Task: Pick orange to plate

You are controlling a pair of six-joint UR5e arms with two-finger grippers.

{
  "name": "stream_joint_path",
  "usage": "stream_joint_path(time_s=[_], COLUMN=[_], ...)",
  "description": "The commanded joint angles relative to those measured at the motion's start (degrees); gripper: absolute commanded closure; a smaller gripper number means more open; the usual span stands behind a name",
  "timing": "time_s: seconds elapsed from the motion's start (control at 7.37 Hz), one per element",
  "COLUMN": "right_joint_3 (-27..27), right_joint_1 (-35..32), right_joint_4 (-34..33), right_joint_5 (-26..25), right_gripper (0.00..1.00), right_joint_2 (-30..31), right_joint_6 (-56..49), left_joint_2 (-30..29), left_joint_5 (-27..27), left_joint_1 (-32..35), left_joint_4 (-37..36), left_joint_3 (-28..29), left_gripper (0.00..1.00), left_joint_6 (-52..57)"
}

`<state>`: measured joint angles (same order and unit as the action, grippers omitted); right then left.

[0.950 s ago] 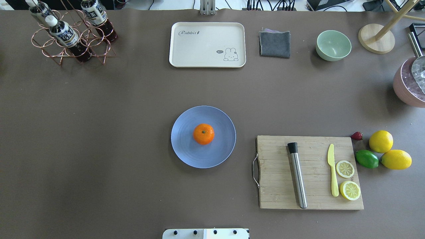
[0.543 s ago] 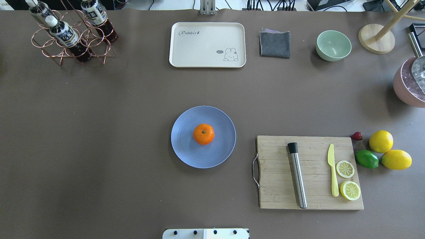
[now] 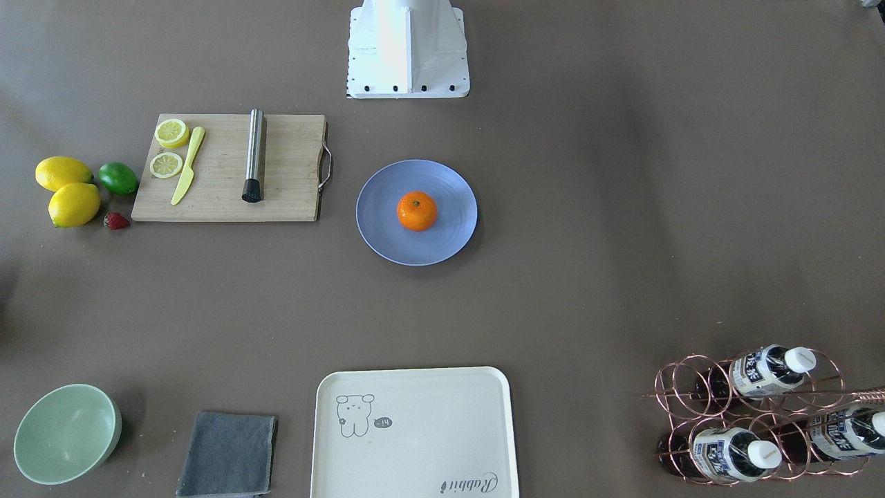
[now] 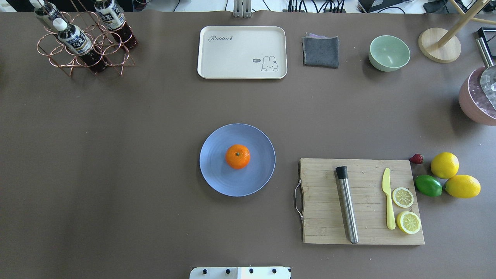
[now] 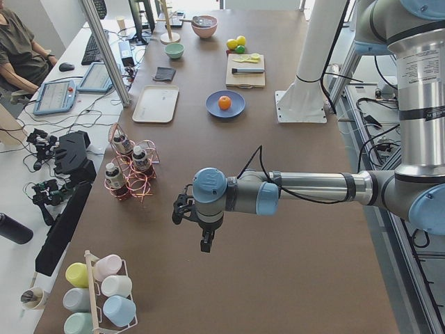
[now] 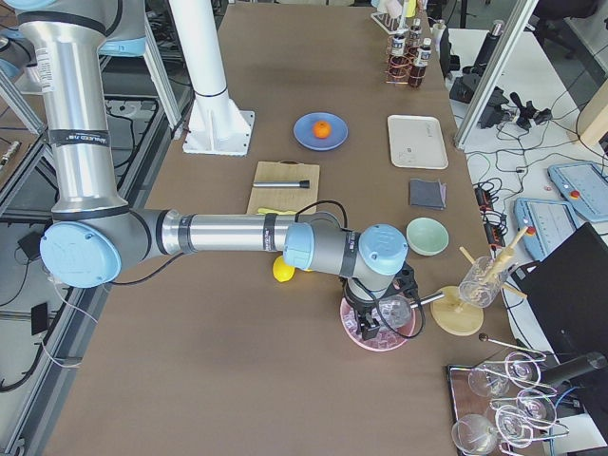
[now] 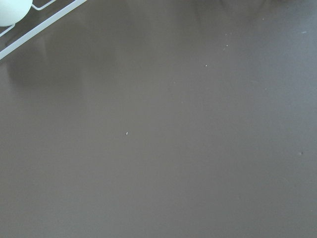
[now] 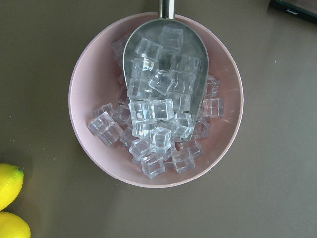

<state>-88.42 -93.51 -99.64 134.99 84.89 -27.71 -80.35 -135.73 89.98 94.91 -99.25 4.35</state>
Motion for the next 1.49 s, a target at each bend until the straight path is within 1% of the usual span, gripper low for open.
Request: stream_joint_path(time_s=[0.0, 0.27, 0.68, 0.95, 1.36], right_joint_3=[-0.4, -2.0, -2.0, -2.0, -2.0], right_joint_1=[0.0, 0.0, 0.0, 0.0, 0.1], right_joint_4=[0.1, 0.0, 0.0, 0.1, 0.1], right_joint_5=[0.6, 1.2, 1.5, 1.4, 1.5], right_gripper=[0.0, 0.0, 0.0, 0.0, 0.0], right_joint_2=[0.4, 1.0, 1.0, 1.1, 0.9], right_joint_6=[-0.1, 0.1, 0.2, 0.2, 0.2], left_joint_2=[-0.1, -0.1, -0.1, 0.0, -0.3], left_joint_5=[0.3, 0.2, 0.2, 0.2, 0.2], left_joint_1=[0.0, 0.0, 0.0, 0.1, 0.3], left_joint_4=[-0.1, 0.1, 0.2, 0.2, 0.2], left_joint_3=[0.5, -0.1, 0.4, -0.7, -0.6], left_gripper=[0.02, 0.02, 0.02, 0.02, 0.02], left_joint_6=[-0.2, -2.4, -2.1, -2.2, -2.4])
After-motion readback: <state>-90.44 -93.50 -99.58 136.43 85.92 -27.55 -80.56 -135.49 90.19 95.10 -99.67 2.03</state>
